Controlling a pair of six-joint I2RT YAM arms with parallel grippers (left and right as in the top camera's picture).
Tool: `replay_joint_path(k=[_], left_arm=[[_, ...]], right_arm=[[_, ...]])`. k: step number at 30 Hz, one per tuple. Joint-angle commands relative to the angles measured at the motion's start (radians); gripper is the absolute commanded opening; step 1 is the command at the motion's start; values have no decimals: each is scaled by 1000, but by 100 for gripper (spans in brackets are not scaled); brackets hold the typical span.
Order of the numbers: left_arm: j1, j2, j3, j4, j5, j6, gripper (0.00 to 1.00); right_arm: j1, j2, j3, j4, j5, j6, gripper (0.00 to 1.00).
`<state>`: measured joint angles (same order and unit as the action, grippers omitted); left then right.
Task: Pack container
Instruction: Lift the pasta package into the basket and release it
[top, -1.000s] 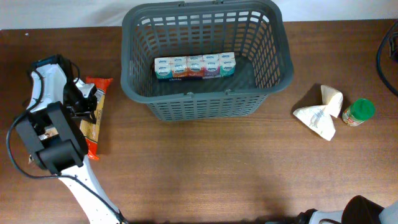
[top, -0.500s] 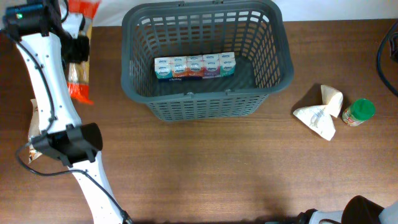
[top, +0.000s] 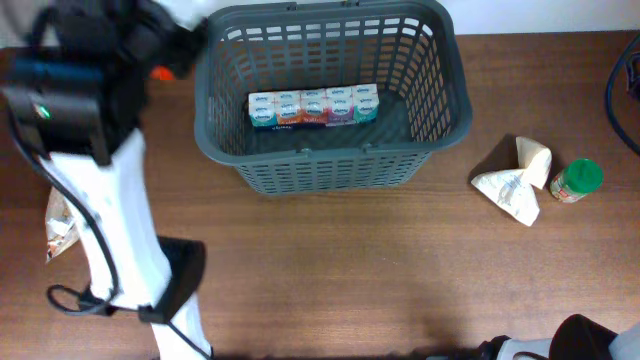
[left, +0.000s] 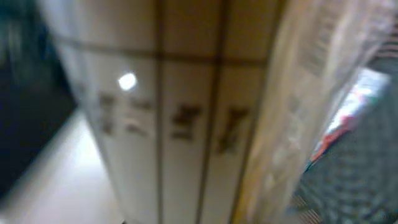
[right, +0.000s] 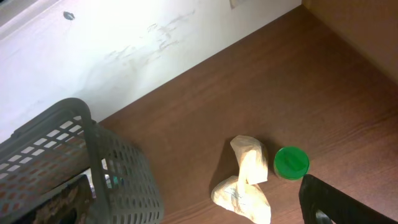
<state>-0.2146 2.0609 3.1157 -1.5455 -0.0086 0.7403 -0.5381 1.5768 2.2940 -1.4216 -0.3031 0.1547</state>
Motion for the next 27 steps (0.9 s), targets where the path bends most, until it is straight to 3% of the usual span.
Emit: replay_joint_path(k=[1, 8, 12, 24, 26, 27], left_arm=[[-121, 3, -32, 28, 13, 315, 2], [-234, 114, -259, 69, 8, 347, 2], [-242, 201, -417, 106, -70, 246, 2], [-244, 310, -573, 66, -65, 181, 4], [-246, 305, -552, 48, -95, 98, 33], [-246, 302, -537, 38, -114, 53, 99]], right_arm=[[-6, 2, 2, 3, 9, 0, 99], [-6, 2, 2, 3, 9, 1, 99], [-6, 2, 2, 3, 9, 1, 99], [-6, 2, 2, 3, 9, 1, 99], [-6, 2, 2, 3, 9, 0, 99], [-6, 2, 2, 3, 9, 1, 99]])
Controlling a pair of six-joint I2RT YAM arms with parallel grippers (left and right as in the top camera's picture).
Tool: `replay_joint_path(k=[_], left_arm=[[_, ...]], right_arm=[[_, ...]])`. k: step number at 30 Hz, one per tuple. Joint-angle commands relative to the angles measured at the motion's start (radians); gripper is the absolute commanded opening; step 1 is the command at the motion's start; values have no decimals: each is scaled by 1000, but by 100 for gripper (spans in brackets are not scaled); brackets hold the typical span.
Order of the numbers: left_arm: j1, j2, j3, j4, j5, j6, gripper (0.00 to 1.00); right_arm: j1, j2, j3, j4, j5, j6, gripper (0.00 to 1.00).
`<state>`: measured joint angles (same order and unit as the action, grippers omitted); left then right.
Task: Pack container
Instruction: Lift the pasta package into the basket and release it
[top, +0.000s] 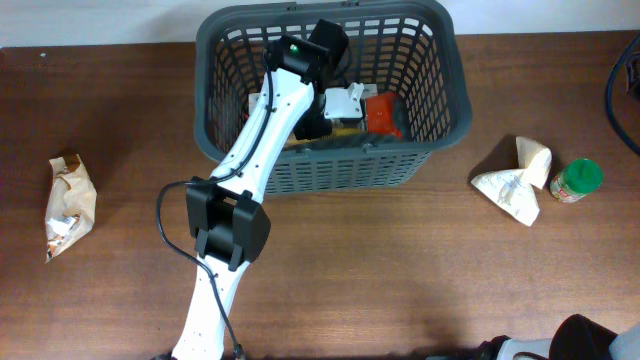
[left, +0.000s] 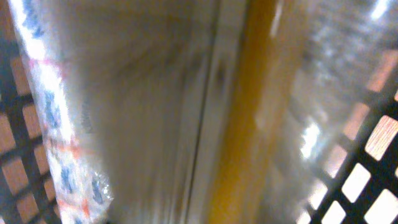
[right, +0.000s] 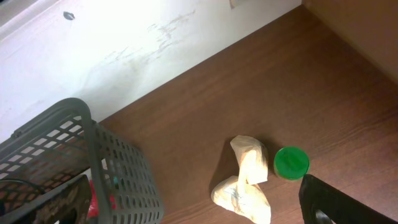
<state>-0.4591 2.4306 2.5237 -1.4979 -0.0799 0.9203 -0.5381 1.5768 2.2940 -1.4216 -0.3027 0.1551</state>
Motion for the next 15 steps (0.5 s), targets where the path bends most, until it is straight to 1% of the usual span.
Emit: replay_joint_path(k=[1, 2, 5, 11, 15], left_arm=[[-1, -72, 76, -24, -64, -181, 99], [2, -77, 95, -44, -82, -219, 99], [18, -120, 154, -102, -84, -268, 99], [90, -307, 175, -94, -82, -410, 99], [184, -449, 175, -76, -82, -462, 99]], right_arm=[[-6, 2, 2, 3, 8, 0, 98], [-6, 2, 2, 3, 8, 0, 99], [-6, 2, 2, 3, 8, 0, 99], [-6, 2, 2, 3, 8, 0, 99], [-6, 2, 2, 3, 8, 0, 99]])
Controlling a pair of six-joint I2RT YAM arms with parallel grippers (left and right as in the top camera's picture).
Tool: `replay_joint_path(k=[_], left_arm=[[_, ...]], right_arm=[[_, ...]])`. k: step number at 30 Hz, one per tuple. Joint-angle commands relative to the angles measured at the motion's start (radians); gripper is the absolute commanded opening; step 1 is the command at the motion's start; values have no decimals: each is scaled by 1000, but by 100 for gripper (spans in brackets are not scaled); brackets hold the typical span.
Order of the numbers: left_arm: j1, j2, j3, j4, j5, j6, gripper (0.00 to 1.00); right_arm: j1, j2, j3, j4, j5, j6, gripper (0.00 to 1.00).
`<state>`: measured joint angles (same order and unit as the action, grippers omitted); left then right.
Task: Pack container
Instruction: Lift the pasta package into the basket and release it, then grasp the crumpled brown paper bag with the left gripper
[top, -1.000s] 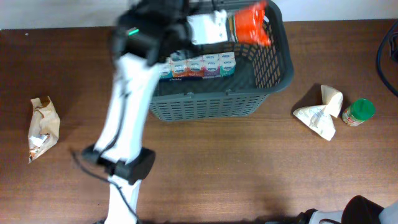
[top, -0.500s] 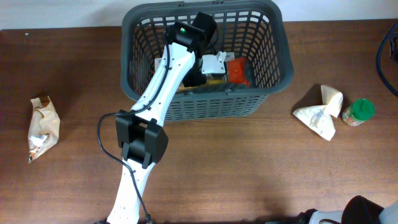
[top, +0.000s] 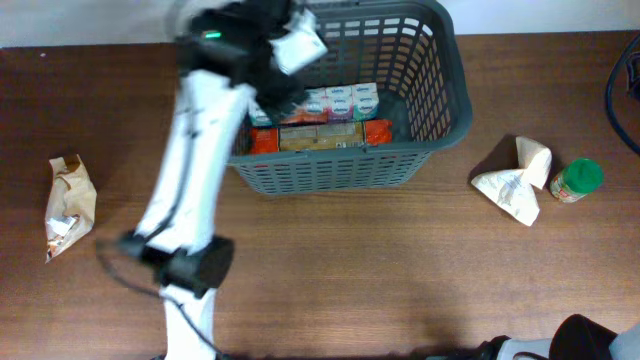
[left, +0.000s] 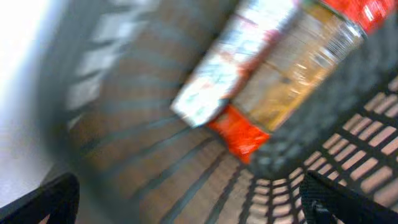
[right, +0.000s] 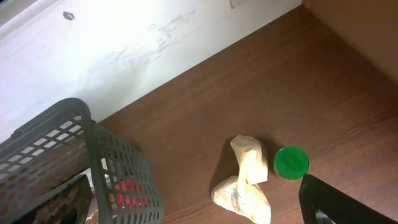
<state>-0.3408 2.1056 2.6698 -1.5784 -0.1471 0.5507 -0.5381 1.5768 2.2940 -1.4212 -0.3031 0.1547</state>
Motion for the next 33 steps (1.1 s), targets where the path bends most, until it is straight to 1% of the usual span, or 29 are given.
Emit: replay_joint_path(k=[1, 2, 5, 8, 9, 11, 12, 16, 18, 22, 23, 26, 33], left_arm=[[101, -153, 29, 7, -14, -112, 99], [141, -180, 29, 10, -13, -135, 99], [294, -230, 29, -5, 63, -179, 99], [447, -224, 18, -78, 80, -269, 99], [495, -219, 2, -105, 80, -301, 99], [588, -205, -66, -109, 84, -372, 99], [628, -195, -114, -107, 83, -379, 99], [752, -147, -332, -65, 40, -370, 99], [803, -114, -433, -26, 38, -322, 99], [878, -40, -561, 53, 38, -287, 99], [893, -21, -583, 75, 38, -282, 99], [933, 46, -615, 114, 38, -212, 99], [999, 173, -615, 181, 39, -212, 100]], right_arm=[[-6, 2, 2, 2, 9, 1, 99], [-6, 2, 2, 2, 9, 1, 99], [-6, 2, 2, 2, 9, 1, 99], [-6, 2, 2, 2, 9, 0, 99], [-6, 2, 2, 2, 9, 0, 99], [-6, 2, 2, 2, 9, 0, 99], [-6, 2, 2, 2, 9, 1, 99], [-6, 2, 2, 2, 9, 0, 99], [-6, 2, 2, 2, 9, 0, 99], [-6, 2, 2, 2, 9, 0, 99], [-6, 2, 2, 2, 9, 0, 99], [-6, 2, 2, 2, 9, 0, 98], [-6, 2, 2, 2, 9, 0, 99]])
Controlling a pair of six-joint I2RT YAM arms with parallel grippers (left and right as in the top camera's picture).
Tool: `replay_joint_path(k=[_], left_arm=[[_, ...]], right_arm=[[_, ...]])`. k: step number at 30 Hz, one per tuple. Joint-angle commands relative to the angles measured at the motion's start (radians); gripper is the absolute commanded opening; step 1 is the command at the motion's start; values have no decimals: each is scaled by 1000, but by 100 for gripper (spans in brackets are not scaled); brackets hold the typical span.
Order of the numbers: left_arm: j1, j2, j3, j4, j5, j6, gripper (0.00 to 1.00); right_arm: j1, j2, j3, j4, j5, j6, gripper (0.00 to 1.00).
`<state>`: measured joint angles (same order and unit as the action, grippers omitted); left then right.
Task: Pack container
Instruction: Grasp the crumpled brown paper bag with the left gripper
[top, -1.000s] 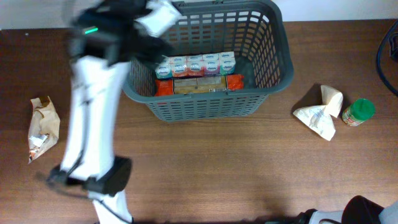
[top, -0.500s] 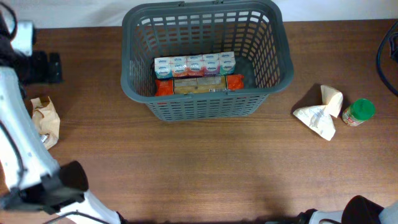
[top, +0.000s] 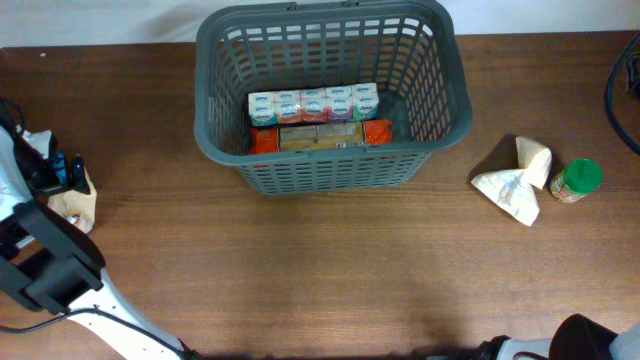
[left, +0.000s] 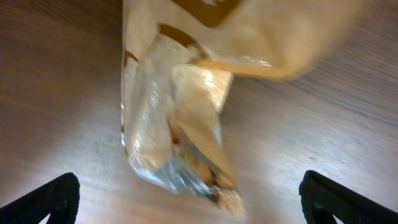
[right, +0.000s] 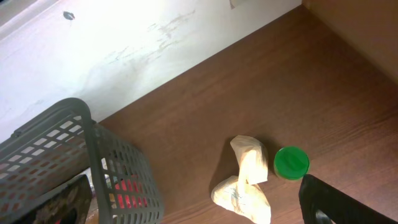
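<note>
The grey basket (top: 440, 110) stands at the back middle. Inside it a row of small pastel cartons (top: 313, 103) lies behind a red-ended cracker pack (top: 320, 136). My left gripper (top: 55, 172) hangs at the table's far left, right over a brown snack bag (top: 78, 203). The left wrist view shows that bag (left: 180, 118) below my open left gripper (left: 193, 208), its fingers wide apart and clear of it. My right gripper (right: 199, 208) is open and holds nothing. A crumpled cream bag (right: 244, 183) and a green-lidded jar (right: 291, 163) lie to the right.
The cream bag (top: 515, 180) and the jar (top: 577, 180) lie side by side near the table's right edge. A dark cable (top: 615, 85) hangs at the far right. A white wall (right: 124, 50) runs behind the table.
My left gripper was over the basket's left part; now it is at the table's far left, above the brown snack bag. The right arm has not moved.
First my left gripper held the cracker pack at the back left, and the basket held only cartons. Then it was down inside the basket with the pack. Then the pack lay in front of the cartons and the gripper was open above. Now it is over the snack bag.
</note>
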<state>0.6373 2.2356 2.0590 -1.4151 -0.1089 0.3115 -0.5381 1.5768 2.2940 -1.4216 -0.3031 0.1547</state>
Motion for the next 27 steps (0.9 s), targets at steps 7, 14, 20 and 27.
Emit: replay_joint_path(k=[7, 14, 20, 27], left_arm=[[64, 162, -4, 52, 50, 27, 96], [82, 237, -4, 53, 50, 27, 78], [82, 252, 1, 19, 50, 27, 2], [65, 251, 159, -133, 50, -12, 2]], right_arm=[[-6, 2, 2, 3, 9, 1, 99], [-6, 2, 2, 3, 9, 1, 99], [-6, 2, 2, 3, 9, 0, 99], [-6, 2, 2, 3, 9, 1, 99]])
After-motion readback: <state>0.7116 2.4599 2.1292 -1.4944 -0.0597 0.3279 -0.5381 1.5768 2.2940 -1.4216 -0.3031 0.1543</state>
